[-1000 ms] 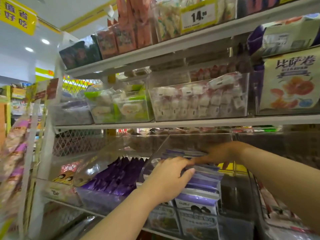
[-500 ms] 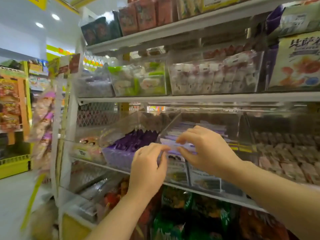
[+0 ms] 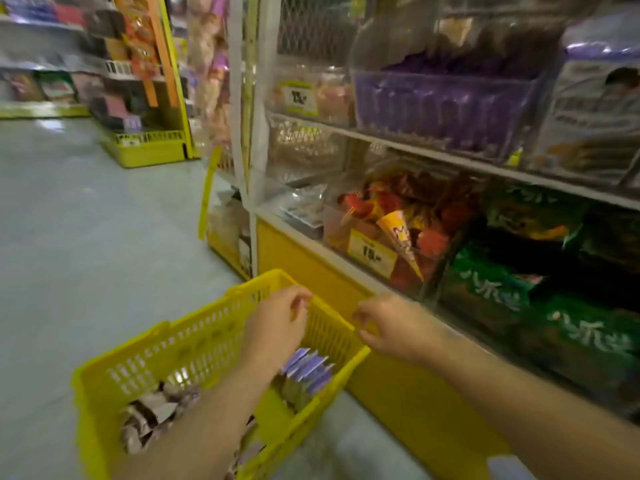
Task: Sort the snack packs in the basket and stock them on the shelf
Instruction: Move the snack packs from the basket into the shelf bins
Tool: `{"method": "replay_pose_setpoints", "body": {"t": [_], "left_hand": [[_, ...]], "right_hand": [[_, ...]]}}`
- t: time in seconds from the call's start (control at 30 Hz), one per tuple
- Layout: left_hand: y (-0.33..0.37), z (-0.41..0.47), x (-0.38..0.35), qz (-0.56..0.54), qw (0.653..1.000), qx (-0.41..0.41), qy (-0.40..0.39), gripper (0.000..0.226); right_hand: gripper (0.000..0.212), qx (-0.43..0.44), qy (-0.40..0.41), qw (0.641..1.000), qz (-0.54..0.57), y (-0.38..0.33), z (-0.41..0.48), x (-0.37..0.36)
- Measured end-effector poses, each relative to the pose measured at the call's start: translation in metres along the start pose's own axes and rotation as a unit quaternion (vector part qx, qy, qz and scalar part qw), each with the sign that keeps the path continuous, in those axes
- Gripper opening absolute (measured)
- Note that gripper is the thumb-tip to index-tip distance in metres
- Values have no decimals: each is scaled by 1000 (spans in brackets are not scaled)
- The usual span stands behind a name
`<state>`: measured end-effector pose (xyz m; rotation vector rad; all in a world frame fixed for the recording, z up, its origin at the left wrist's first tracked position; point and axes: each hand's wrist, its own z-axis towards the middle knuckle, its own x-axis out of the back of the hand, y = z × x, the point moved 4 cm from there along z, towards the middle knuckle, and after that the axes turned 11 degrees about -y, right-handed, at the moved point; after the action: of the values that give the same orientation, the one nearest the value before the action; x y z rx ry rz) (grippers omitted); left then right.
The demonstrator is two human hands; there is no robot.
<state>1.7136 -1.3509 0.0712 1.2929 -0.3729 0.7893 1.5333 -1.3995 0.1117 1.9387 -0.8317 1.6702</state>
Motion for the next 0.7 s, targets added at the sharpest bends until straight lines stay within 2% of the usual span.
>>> {"method": "replay_pose_setpoints", "body": {"t": [0.13, 0.2, 0.33, 0.4, 0.5, 0.6, 0.7], "left_hand": [[-85, -7, -42, -13, 993, 91, -75, 21], [-119, -9, -65, -14, 985, 124, -121, 26], [-173, -9, -105, 28, 958, 180, -222, 37], [-194, -9, -116, 68, 942, 204, -256, 47], [-221, -6, -124, 110, 928, 229, -271, 63], [-242, -1, -133, 128, 922, 244, -270, 63], [-255, 7, -146, 136, 927, 223, -269, 61]], "right_hand": [[39, -23, -144, 989, -22, 16, 47, -73], [46, -28, -174, 984, -38, 26, 66, -98], [61, -22, -142, 989, -37, 43, 87, -136], [61, -16, -133, 991, -18, 49, 91, -154], [56, -15, -99, 995, 6, 47, 95, -166], [52, -19, -63, 998, 8, 43, 95, -170], [47, -24, -56, 998, 23, 44, 94, -173]]}}
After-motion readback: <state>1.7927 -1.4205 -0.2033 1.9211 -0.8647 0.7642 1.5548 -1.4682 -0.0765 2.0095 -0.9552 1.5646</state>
